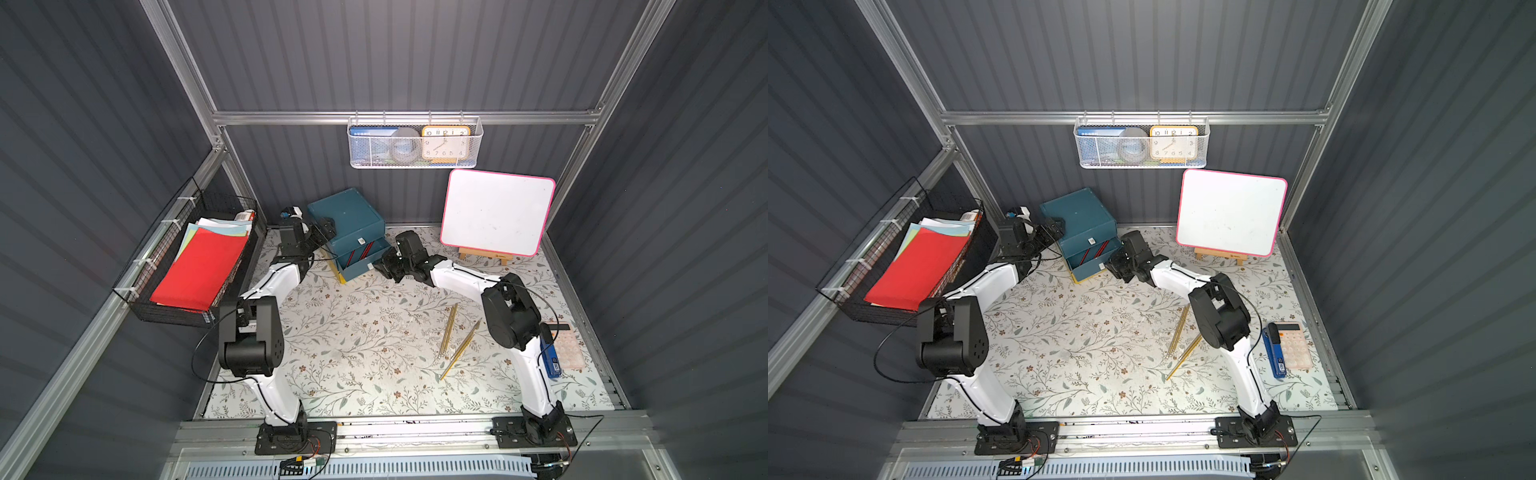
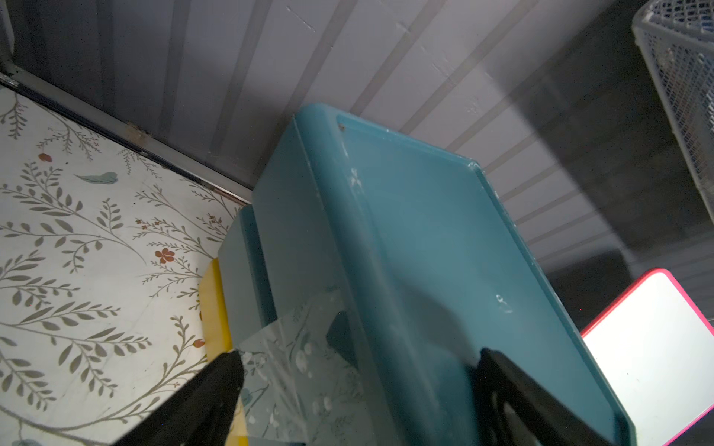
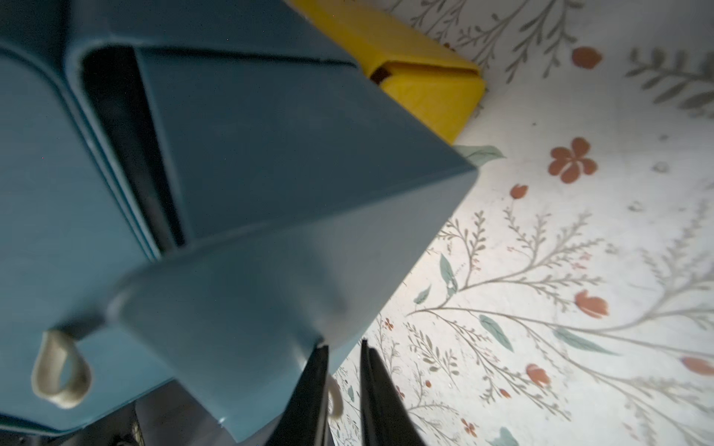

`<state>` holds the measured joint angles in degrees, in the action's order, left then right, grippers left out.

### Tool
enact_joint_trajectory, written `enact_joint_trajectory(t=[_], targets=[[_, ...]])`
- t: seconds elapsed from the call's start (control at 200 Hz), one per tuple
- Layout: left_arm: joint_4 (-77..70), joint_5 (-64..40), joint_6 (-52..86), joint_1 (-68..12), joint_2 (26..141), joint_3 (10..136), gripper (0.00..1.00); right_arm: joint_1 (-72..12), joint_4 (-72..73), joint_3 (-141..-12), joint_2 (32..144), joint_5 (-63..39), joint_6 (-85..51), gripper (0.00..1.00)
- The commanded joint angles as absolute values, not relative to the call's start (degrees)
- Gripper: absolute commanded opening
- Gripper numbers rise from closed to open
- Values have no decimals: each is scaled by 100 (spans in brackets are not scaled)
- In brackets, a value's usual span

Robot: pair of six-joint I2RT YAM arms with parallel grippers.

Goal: Please place the pencils in the drawer according to their color
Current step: Close the drawer in the storage box.

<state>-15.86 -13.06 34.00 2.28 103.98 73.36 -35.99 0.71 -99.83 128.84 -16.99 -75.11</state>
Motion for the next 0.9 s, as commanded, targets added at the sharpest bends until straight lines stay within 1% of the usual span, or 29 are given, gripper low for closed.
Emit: enact_joint_trajectory(t=[0.0, 0.165, 0.5, 0.8, 0.895], targets=[[-1116, -1287, 3173, 153, 10433, 7111, 100, -3594, 435, -10229, 13122, -1748, -7846, 20], [-1125, -1267, 3199, 107, 10441, 7122, 100, -3594, 981, -10475, 13538, -1795, -8393, 19], [-1132, -1230, 3212, 53, 10460, 7110, 100, -3605, 809, -11273, 14007, -1795, -8460, 19], [-1158, -1235, 3199, 57, 10433, 7081, 100, -3611, 809, -11218, 13968, -1876, -8302, 20], [-1139, -1228, 3183, 53, 10420, 7093, 100, -3619, 826, -10989, 13797, -1840, -8272, 20]])
